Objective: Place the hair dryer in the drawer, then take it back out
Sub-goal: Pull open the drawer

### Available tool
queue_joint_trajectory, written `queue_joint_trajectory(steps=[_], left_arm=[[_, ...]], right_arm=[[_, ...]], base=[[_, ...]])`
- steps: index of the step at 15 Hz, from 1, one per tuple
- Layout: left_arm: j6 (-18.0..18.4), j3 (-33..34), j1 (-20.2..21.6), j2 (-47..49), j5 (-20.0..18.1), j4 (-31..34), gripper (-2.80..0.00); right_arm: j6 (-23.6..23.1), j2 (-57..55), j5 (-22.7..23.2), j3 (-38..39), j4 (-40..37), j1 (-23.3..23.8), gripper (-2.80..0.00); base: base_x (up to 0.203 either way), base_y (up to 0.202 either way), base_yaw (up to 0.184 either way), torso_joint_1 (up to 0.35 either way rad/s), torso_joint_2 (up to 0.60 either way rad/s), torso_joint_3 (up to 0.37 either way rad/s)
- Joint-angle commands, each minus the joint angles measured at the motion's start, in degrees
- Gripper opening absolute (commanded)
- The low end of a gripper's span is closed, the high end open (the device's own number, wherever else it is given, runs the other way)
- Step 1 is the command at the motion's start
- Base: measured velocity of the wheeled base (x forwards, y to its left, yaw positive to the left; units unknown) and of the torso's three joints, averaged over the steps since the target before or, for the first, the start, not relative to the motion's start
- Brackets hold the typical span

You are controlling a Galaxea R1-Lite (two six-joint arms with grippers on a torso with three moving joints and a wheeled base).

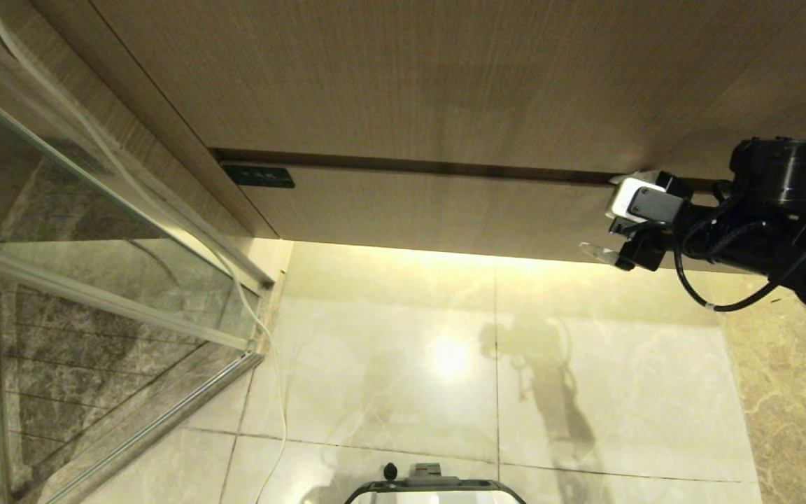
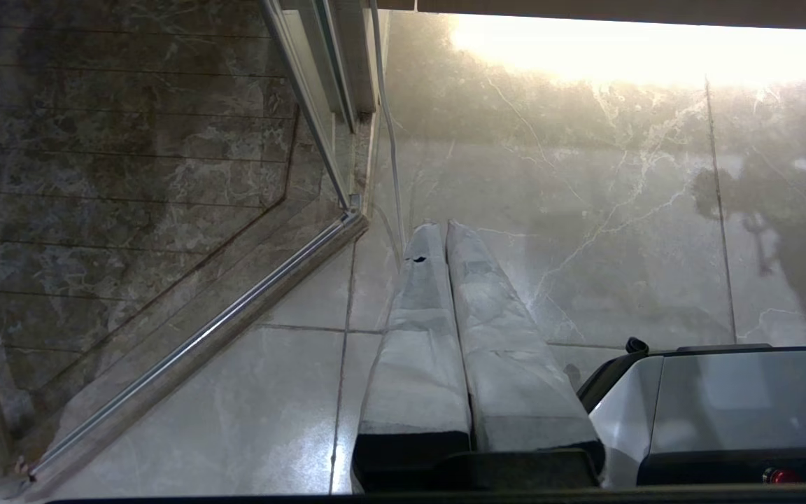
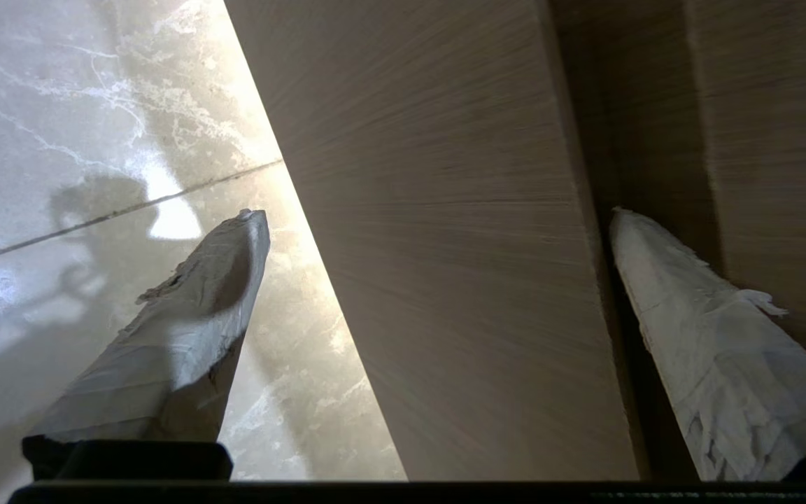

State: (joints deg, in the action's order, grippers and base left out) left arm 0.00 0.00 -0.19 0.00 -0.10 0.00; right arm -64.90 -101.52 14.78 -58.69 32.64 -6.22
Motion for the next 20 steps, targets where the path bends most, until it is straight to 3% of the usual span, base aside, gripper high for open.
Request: queue_joint_trajectory(steps=[1, 5, 7, 12, 20], left_arm=[[0.0, 0.1, 0.1, 0.0, 0.0, 0.0, -2.8], [0.0, 0.0, 0.1, 0.0, 0.0, 0.0, -2.8], [0.0, 0.1, 0.1, 0.0, 0.0, 0.0, -2.8], [0.0, 0.0, 0.0, 0.0, 0.0, 0.0, -2.8], [0.0, 0.1, 0.1, 0.0, 0.0, 0.0, -2.8]], right_arm=[[-0.4, -2.0, 0.3, -0.1, 1.0, 0.0, 0.0], [-0.6, -2.3, 0.3, -0.2, -1.6, 0.1, 0.0], [-0.5, -2.2, 0.2, -1.2, -9.5, 0.5, 0.0], [-0.5, -0.4, -1.8, -1.9, -20.0, 2.2, 0.0], [0.1, 2.0, -2.8, -0.7, -25.9, 3.5, 0.0]], base=[[0.0, 0.0, 0.0, 0.0, 0.0, 0.0], [0.0, 0.0, 0.0, 0.0, 0.0, 0.0], [0.0, 0.0, 0.0, 0.0, 0.0, 0.0], [0.0, 0.0, 0.0, 0.0, 0.0, 0.0], [0.0, 0.0, 0.0, 0.0, 0.0, 0.0]])
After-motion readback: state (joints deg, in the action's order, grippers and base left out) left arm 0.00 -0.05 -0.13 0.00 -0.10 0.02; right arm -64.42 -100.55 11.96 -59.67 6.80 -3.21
